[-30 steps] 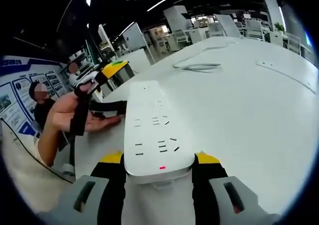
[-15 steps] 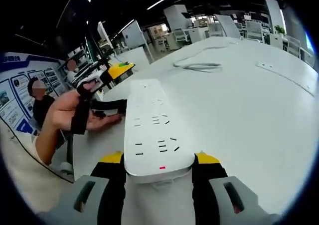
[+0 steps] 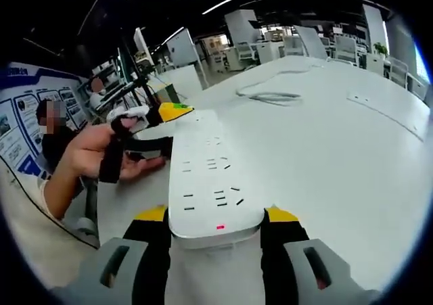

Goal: Pick up the power strip scattered on the table, fix it on the side mounting bracket of the table, and press the switch

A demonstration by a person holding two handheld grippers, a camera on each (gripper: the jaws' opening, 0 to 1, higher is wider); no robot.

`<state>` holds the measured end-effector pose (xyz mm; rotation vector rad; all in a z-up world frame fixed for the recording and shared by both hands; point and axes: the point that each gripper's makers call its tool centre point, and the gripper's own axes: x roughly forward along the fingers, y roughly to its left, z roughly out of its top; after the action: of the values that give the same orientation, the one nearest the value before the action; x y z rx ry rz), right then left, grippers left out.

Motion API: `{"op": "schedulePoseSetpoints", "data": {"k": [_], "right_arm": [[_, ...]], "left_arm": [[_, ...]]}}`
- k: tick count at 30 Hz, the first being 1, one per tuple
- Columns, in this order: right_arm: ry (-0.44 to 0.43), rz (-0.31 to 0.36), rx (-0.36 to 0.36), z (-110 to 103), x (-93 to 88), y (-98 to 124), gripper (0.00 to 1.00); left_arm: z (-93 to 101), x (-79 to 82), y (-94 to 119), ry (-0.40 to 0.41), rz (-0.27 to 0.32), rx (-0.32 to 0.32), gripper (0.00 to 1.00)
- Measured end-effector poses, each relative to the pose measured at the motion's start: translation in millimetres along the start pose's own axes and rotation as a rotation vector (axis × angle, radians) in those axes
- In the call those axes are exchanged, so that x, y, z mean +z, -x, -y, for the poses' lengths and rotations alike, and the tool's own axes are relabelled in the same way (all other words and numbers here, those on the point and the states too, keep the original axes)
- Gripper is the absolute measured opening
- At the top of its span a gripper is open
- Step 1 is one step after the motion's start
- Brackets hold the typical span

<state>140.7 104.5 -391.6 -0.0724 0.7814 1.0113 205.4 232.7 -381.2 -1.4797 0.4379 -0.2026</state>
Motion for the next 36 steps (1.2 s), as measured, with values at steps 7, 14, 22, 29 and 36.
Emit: {"op": "schedulePoseSetpoints", "data": {"k": [7,14,22,29,36], "right_arm": [[0.012,0.002,-0.009,-0.3,1.2,2.2,0.48],[0.030,-0.008,-0.020,-0.4,-0.5,-0.1,0.48],[0.070,-0.010,-0.030,-2.2,-4.6,-2.2,0.48],[0.105,0.012,-0.044,-0.1,-6.3,-2.7,0.49],[0.214,0.049,-0.062,-1.1,-1.6,-1.6,0.54]], "left_arm": [[-3.6,-0.9,0.3,-0.011,-0.008,0.016,0.28],[-3.8,-0.6,1.4,0.001,-0.010,0.008,0.27],[-2.7,-0.7,6.7,0.012,-0.009,-0.020,0.26],[0.2,-2.7,6.6,-0.020,-0.020,-0.056,0.26],[2.0,-2.8,6.6,-0.036,-0.021,-0.070,0.25]]}}
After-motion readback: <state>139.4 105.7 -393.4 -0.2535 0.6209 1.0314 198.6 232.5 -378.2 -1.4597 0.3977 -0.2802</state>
